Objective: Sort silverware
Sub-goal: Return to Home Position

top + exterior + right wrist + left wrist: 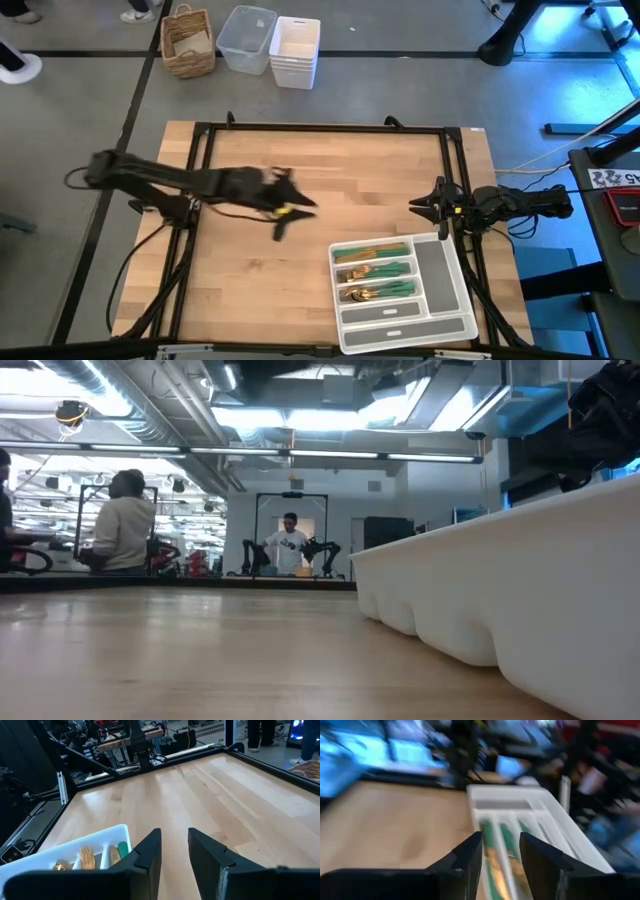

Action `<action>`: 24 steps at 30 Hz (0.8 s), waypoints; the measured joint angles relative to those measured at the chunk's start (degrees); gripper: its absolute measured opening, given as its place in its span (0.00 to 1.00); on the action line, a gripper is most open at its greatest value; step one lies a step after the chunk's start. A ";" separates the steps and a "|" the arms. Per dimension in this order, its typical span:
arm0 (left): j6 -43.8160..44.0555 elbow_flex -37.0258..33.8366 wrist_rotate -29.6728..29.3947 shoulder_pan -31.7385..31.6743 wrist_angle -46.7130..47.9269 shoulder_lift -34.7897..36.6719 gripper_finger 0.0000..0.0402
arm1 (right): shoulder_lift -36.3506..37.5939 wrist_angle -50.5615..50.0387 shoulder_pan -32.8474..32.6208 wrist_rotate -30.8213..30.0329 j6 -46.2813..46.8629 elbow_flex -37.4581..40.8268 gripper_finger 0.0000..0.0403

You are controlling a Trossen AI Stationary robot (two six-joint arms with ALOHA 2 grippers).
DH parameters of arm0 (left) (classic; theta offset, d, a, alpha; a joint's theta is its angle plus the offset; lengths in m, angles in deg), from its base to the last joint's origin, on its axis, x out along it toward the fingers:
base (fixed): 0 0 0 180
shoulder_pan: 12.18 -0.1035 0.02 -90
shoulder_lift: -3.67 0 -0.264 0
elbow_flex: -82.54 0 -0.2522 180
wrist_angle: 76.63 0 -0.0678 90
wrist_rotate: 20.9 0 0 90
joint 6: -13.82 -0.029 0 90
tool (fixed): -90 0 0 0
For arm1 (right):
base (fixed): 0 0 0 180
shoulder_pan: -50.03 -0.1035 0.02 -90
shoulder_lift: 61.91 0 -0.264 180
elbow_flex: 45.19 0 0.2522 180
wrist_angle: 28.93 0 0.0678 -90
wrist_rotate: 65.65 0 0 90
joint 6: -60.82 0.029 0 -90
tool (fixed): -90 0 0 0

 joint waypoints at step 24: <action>-0.20 -52.07 -9.73 5.83 -18.51 64.39 0.31 | 0.00 -1.43 0.00 -2.33 -0.04 0.00 0.24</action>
